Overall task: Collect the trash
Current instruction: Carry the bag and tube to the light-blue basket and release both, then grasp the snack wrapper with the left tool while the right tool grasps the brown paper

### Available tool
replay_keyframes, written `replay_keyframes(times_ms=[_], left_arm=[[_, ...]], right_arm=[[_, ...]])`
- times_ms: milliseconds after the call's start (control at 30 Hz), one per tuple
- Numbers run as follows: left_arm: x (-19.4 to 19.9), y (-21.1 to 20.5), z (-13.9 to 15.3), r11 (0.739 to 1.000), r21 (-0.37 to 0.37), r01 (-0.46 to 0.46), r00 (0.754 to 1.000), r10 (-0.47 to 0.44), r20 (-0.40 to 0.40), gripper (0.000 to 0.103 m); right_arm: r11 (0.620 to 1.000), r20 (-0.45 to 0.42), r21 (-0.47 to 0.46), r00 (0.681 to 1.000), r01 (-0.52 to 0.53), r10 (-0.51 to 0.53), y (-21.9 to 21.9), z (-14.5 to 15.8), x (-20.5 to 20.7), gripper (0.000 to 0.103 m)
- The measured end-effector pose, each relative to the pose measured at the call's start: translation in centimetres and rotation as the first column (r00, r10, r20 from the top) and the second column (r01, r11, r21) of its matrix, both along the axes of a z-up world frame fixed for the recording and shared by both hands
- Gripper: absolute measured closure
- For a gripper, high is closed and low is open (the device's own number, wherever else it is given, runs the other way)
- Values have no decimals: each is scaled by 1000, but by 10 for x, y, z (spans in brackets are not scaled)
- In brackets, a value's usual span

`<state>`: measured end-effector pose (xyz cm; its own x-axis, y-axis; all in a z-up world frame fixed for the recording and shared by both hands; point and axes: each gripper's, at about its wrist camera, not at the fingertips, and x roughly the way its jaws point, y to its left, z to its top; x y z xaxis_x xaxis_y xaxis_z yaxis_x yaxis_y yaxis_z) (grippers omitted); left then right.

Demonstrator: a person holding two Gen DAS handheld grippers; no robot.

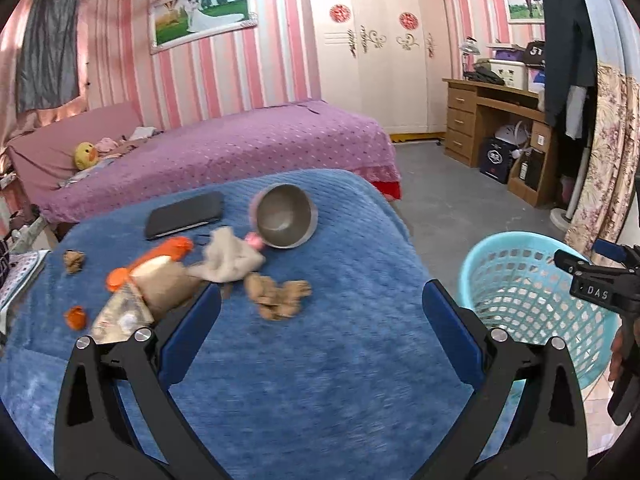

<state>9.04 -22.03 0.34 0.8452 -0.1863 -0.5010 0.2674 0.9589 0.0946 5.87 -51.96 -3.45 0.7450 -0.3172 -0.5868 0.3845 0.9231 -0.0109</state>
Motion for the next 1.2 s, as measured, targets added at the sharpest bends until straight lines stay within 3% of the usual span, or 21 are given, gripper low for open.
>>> replay_keyframes(times_ms=[367,667,867,1200], left_arm=[[5,82,7,997,-6,-79,997,79,14,6],[21,139,-14,987,24,-160,987,160,12,6],[37,164,-33,979,7,-204,978,204,-29,6],[56,175,-61,982,25,-188,970,190,-151,6]], right_arm=[[999,71,15,997,-37,36,58,18,10,9],[995,79,8,992,-95,94,107,19,22,9],[994,74,15,991,-108,107,129,15,32,9],[989,11,-30,989,-146,146,158,1,49,9]])
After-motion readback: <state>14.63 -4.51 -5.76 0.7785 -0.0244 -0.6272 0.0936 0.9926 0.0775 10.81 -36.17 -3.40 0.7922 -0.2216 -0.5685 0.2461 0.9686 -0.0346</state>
